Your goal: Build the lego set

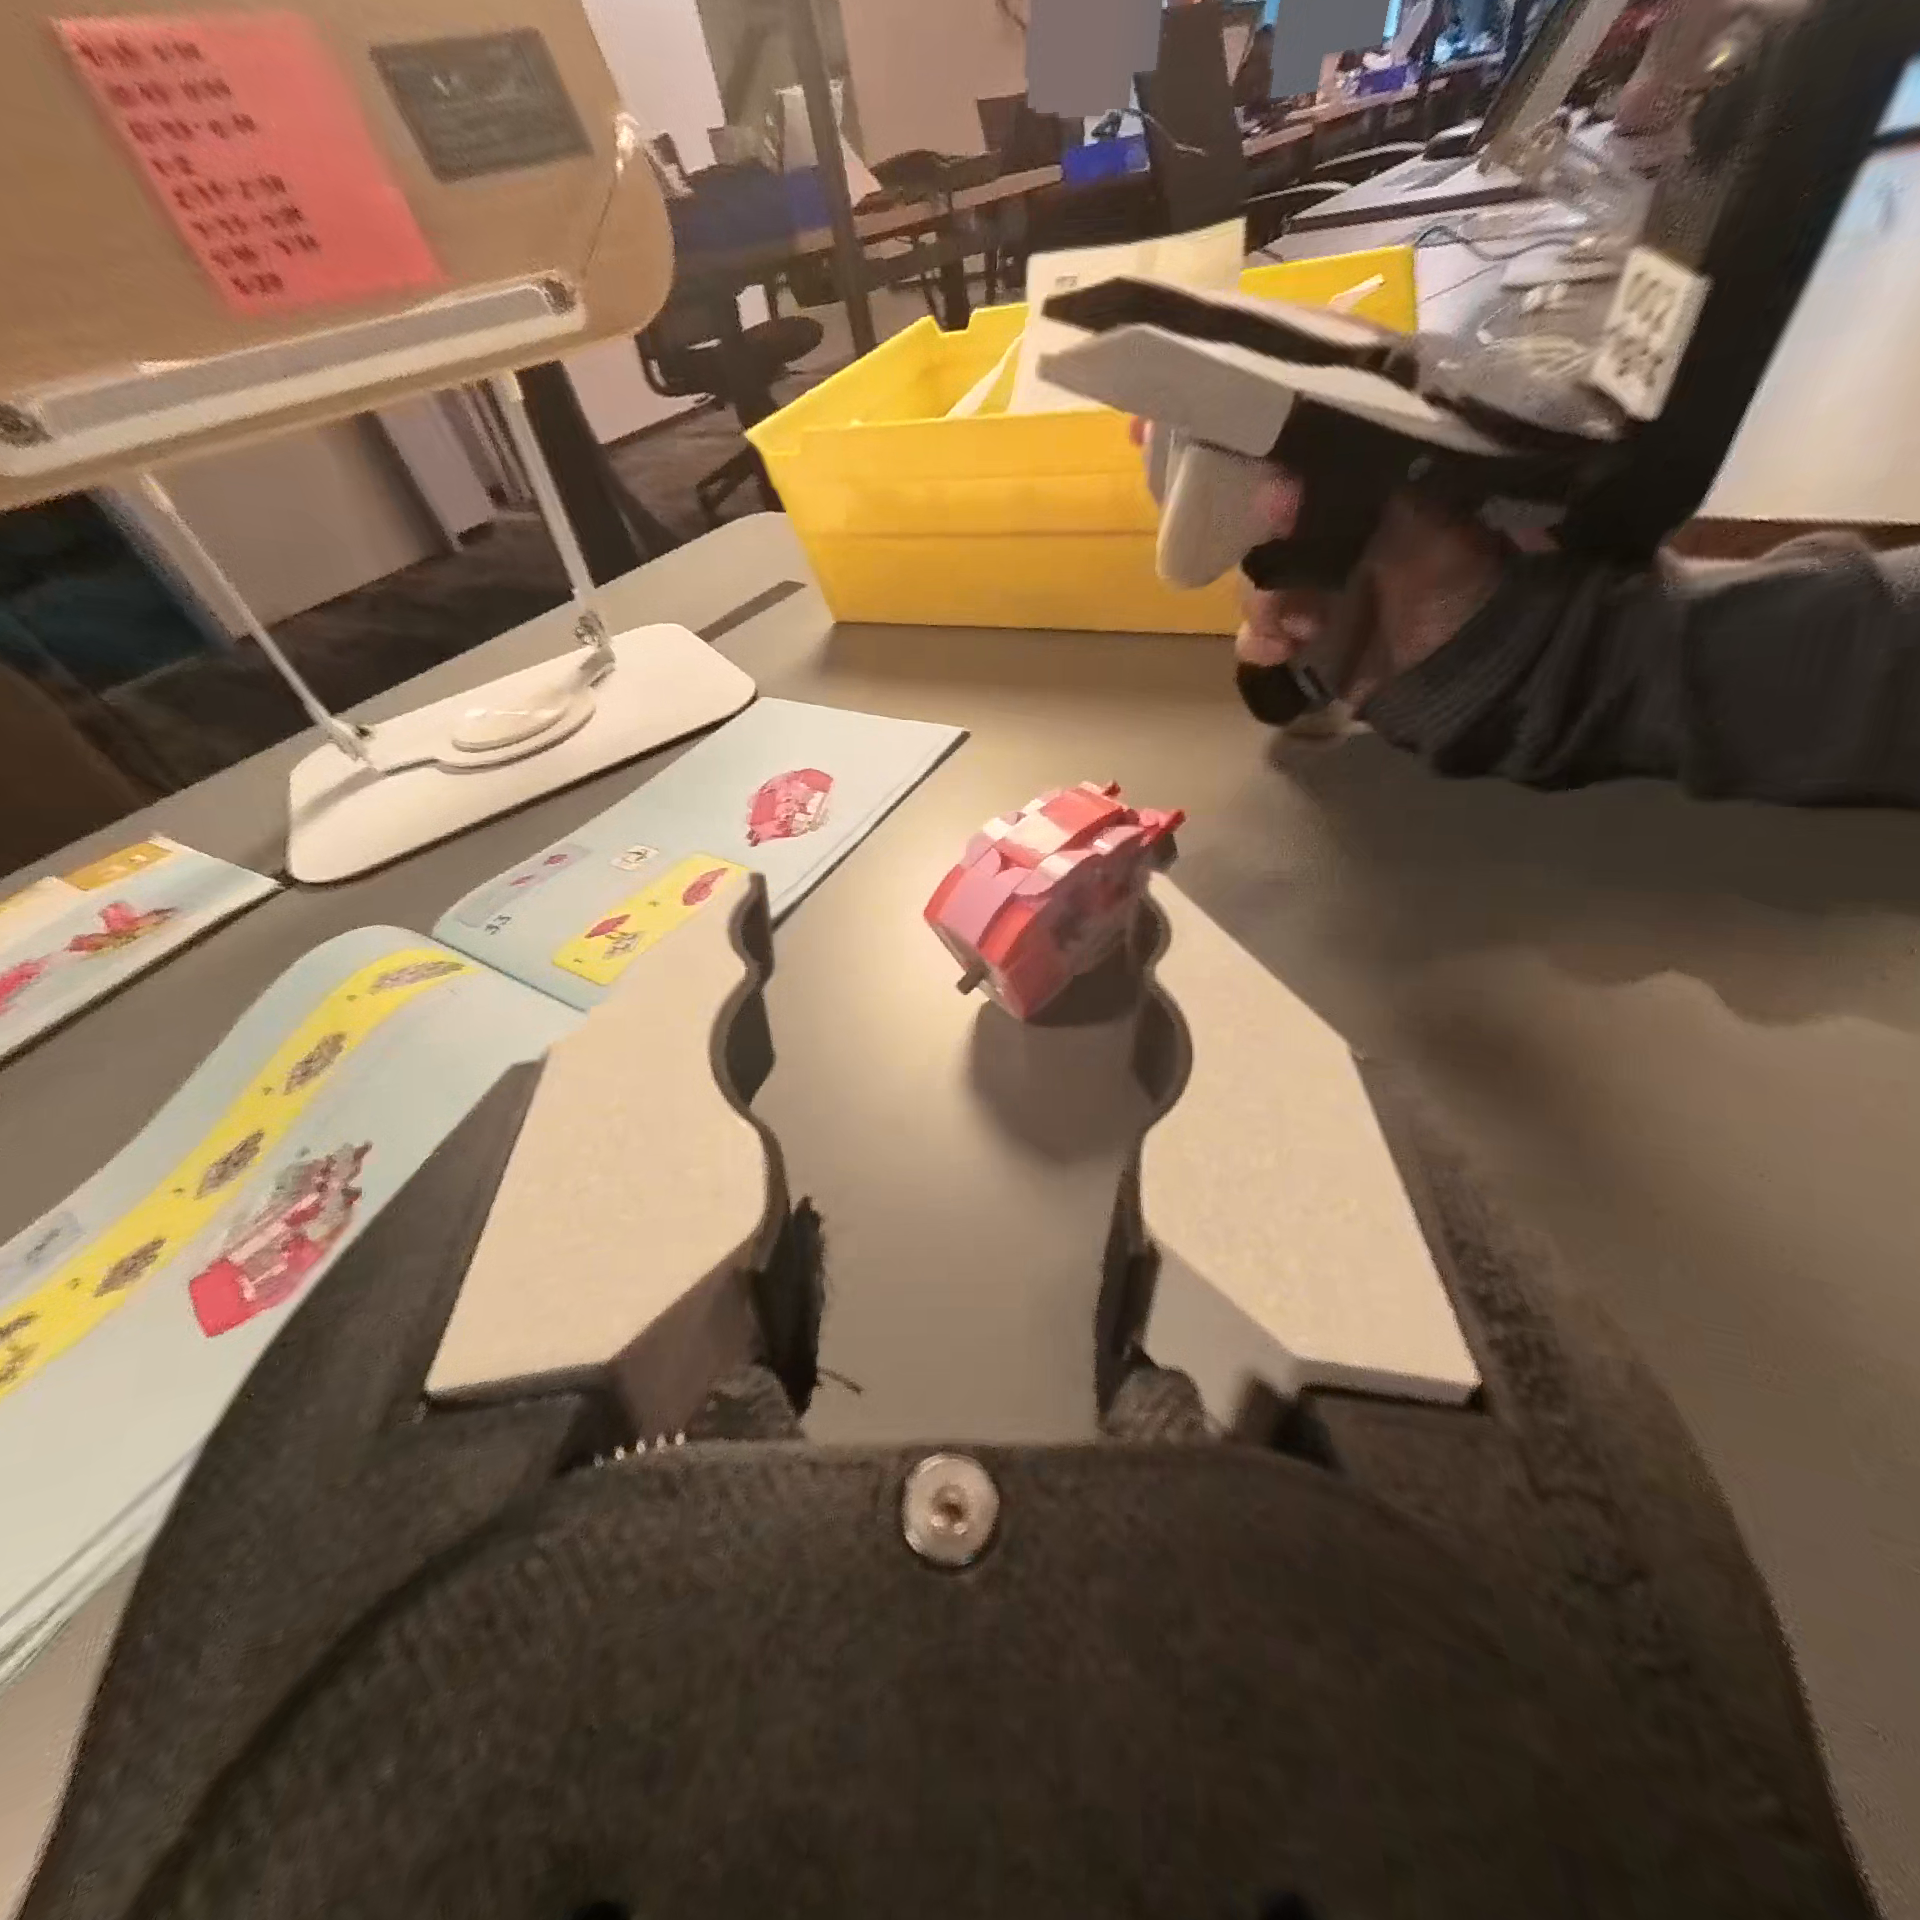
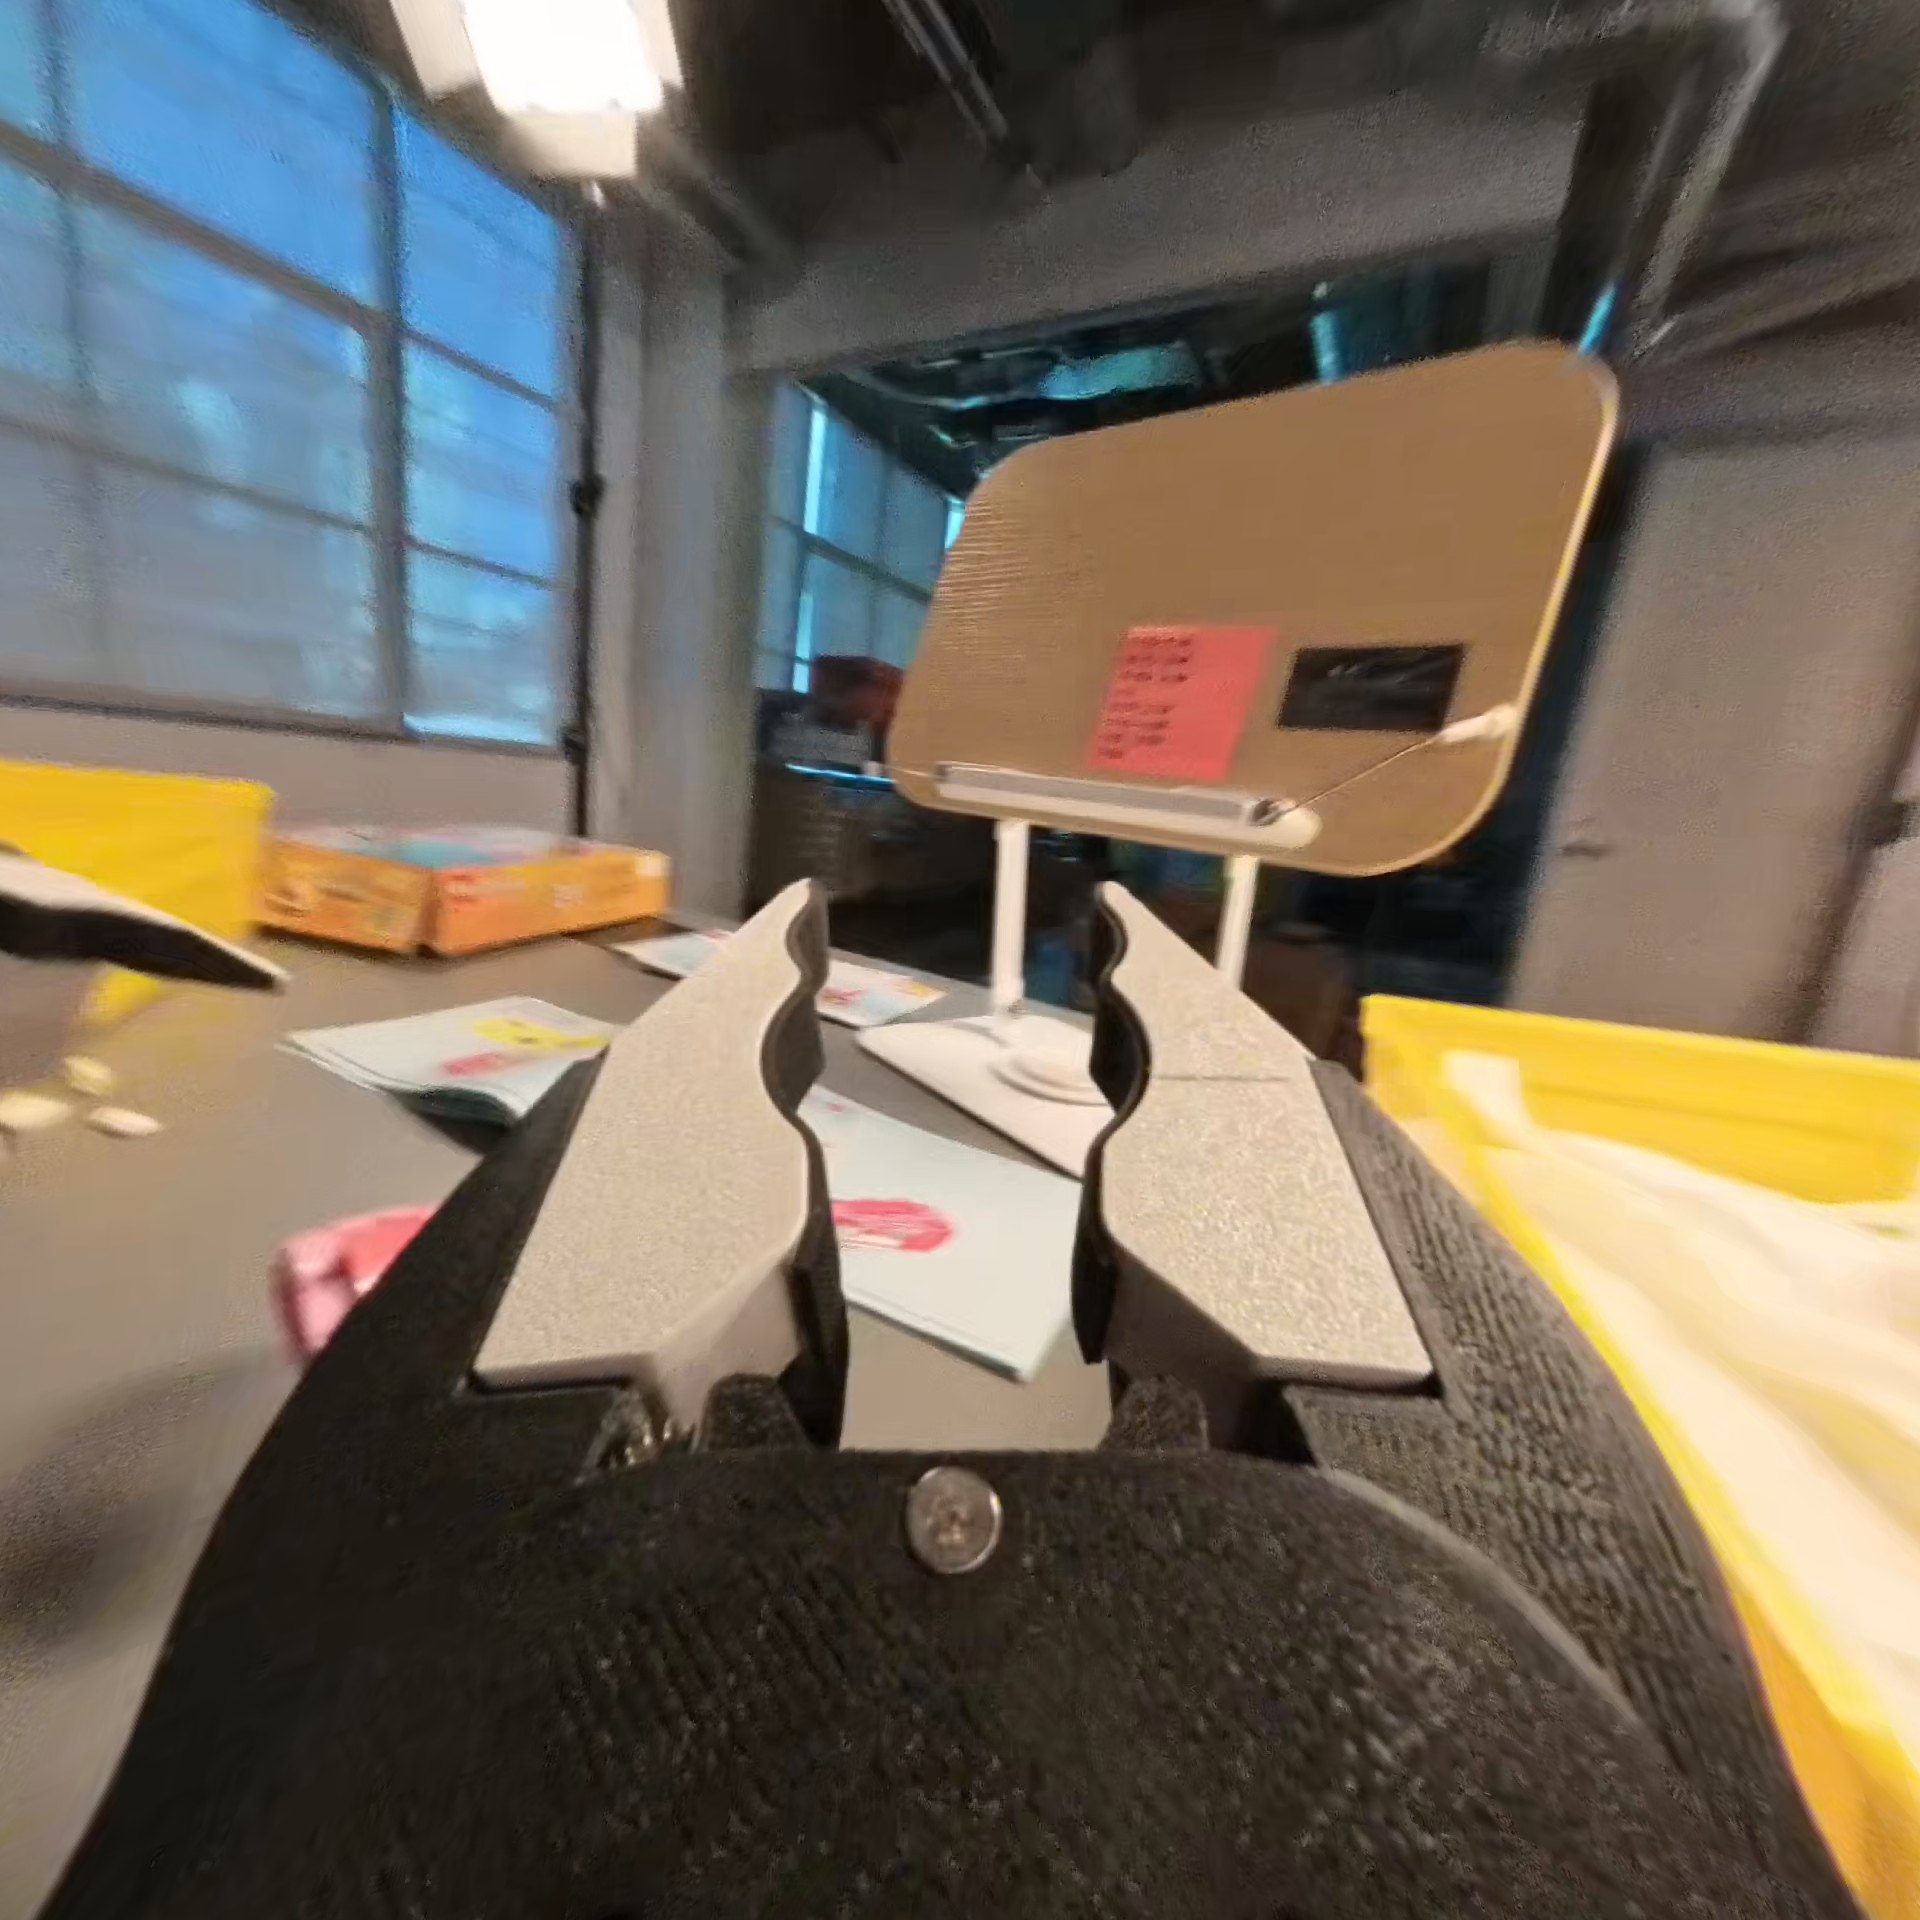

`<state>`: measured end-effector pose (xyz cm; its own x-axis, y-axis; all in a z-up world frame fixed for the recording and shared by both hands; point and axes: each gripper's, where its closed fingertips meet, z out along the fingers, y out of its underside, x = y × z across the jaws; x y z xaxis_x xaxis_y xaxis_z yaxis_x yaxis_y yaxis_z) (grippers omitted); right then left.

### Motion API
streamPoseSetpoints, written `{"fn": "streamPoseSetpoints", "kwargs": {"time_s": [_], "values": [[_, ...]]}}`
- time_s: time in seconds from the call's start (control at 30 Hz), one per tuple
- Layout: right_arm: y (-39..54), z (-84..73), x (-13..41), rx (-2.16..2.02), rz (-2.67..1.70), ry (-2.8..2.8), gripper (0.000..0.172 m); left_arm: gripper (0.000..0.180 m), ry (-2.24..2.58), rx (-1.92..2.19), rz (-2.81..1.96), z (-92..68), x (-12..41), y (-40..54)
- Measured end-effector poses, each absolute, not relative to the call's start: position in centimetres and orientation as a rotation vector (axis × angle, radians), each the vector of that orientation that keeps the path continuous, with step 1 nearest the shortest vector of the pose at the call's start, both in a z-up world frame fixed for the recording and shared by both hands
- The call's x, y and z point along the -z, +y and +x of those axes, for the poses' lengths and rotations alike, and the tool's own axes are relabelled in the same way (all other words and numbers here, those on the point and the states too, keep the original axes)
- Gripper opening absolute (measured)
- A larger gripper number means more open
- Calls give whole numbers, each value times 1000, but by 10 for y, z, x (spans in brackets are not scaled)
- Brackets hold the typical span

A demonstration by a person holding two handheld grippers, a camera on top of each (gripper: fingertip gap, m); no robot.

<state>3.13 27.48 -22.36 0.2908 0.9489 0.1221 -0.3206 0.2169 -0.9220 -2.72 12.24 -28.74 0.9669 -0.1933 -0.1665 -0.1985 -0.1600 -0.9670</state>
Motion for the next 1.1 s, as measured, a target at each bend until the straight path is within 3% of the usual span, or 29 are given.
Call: {"fn": "streamPoseSetpoints", "kwargs": {"time_s": [0.13,0.2,0.23,0.37,0.53,0.77,0.9,1.1], "values": [[295,20,236,-894,-1032,-861,46,44,342,-157,-1710,-36,263,136],[304,22,231,-898,-1037,-804,43,9,435,-108,-1793,-33,257,158],[309,24,228,-887,-1031,-774,41,3,459,-58,-1837,-31,254,173],[316,34,224,-860,-1046,-711,43,7,543,43,-2031,-35,269,241],[313,42,221,-883,-1027,-699,34,57,719,152,-2299,-20,331,293],[311,47,220,-908,-1036,-681,36,50,850,126,-2348,-21,370,314],[310,46,220,-902,-1035,-681,36,13,886,146,-2330,-18,370,313],[309,45,220,-902,-1036,-687,37,0,826,196,-2324,-21,366,314]]}}
